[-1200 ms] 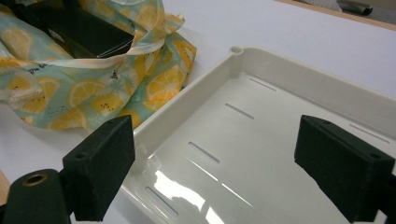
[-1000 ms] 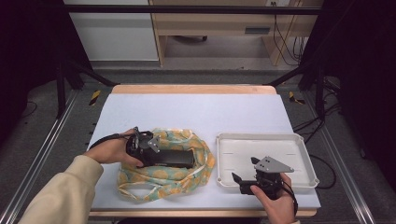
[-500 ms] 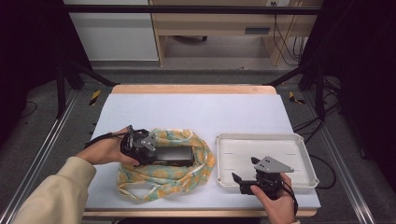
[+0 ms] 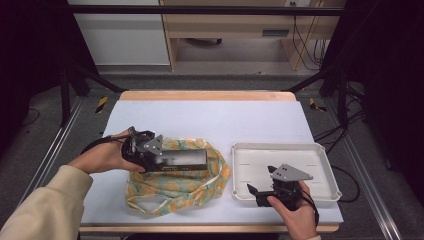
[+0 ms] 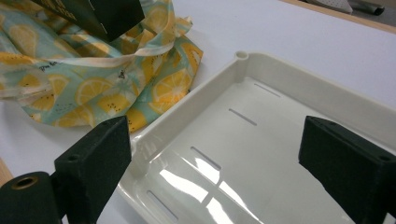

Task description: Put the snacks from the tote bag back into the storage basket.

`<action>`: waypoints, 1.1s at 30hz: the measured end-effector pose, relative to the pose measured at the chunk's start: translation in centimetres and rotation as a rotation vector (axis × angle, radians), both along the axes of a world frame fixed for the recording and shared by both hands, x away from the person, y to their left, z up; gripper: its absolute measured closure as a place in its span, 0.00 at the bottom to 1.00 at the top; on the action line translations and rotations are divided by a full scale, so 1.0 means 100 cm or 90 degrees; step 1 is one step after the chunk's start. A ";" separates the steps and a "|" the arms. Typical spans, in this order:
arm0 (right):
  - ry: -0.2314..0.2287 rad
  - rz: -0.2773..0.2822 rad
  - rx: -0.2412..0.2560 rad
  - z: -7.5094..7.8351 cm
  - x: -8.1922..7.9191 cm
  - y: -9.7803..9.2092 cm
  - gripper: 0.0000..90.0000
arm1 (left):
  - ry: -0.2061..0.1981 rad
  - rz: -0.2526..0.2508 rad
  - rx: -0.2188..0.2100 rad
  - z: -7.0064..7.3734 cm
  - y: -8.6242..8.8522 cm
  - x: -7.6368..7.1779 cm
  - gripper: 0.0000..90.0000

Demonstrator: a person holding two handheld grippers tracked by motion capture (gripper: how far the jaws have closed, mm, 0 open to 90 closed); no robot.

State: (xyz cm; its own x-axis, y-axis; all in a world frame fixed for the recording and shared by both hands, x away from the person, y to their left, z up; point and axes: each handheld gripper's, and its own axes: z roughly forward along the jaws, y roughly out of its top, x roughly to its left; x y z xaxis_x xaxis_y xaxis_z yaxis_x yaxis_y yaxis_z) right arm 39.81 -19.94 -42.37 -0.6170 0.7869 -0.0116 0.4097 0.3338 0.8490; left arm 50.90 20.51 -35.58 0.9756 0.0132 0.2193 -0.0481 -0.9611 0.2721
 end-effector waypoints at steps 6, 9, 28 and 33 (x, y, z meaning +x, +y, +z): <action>0.003 0.009 -0.078 0.018 0.013 -0.007 0.09 | 0.009 0.006 -0.011 0.007 -0.003 0.000 0.48; 0.000 0.018 -0.100 0.030 0.020 -0.013 0.10 | 0.010 0.009 -0.023 0.011 -0.006 -0.001 0.48; 0.059 0.192 -0.252 0.075 0.063 -0.004 0.10 | 0.014 0.002 -0.016 0.026 -0.033 -0.005 0.48; 0.072 0.223 -0.283 0.084 0.068 0.003 0.12 | 0.017 -0.008 -0.012 0.027 -0.046 -0.003 0.48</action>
State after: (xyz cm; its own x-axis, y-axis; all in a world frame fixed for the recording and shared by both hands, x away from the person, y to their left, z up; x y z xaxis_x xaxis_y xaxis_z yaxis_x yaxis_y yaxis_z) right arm 46.59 -19.64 -33.95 -0.8564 0.4701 -0.2135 0.2902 0.7803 0.5539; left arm 50.57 15.87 -32.87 0.9811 0.0048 0.1936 -0.0530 -0.9549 0.2921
